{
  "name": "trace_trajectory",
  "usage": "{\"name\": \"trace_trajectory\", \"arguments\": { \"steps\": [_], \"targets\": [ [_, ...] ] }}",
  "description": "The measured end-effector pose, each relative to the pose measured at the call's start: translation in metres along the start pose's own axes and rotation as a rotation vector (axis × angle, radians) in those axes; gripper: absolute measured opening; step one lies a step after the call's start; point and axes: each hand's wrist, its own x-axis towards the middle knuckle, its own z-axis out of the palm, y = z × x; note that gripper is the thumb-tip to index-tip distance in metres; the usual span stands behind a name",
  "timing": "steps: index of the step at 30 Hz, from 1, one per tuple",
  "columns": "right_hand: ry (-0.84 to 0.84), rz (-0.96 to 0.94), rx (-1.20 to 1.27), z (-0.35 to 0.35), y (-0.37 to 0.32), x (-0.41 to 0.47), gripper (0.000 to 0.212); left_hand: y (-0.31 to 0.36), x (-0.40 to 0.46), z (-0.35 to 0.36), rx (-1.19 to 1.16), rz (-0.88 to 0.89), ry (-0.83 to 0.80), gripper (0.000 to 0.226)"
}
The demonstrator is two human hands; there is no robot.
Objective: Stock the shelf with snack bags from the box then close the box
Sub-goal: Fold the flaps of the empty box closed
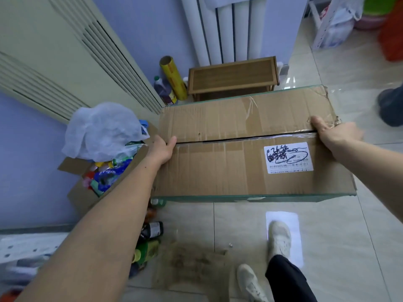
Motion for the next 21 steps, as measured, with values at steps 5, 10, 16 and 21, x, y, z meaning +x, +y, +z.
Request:
{"name": "trace_trajectory", "arguments": {
  "steps": [5,10,16,21],
  "targets": [
    [-0.015,0.007,0.015,0.005,-0.060,0.065,0.084,0.053,0.063,-0.012,0.007,-0.033,0.014,0.085],
    [-0.019,-0.021,0.000,0.013,-0.128,0.140,0.083,0.112,0.135,-0.015,-0.044,-0.060,0.026,0.079],
    [0.002,-0.066,-0.075,0.030,-0.212,0.213,0.082,0.168,0.216,-0.029,-0.099,-0.056,0.051,0.074],
    [-0.018,-0.085,-0.069,0.060,-0.271,0.266,0.080,0.195,0.292,-0.052,-0.116,-0.038,0.051,0.077]
  ]
}}
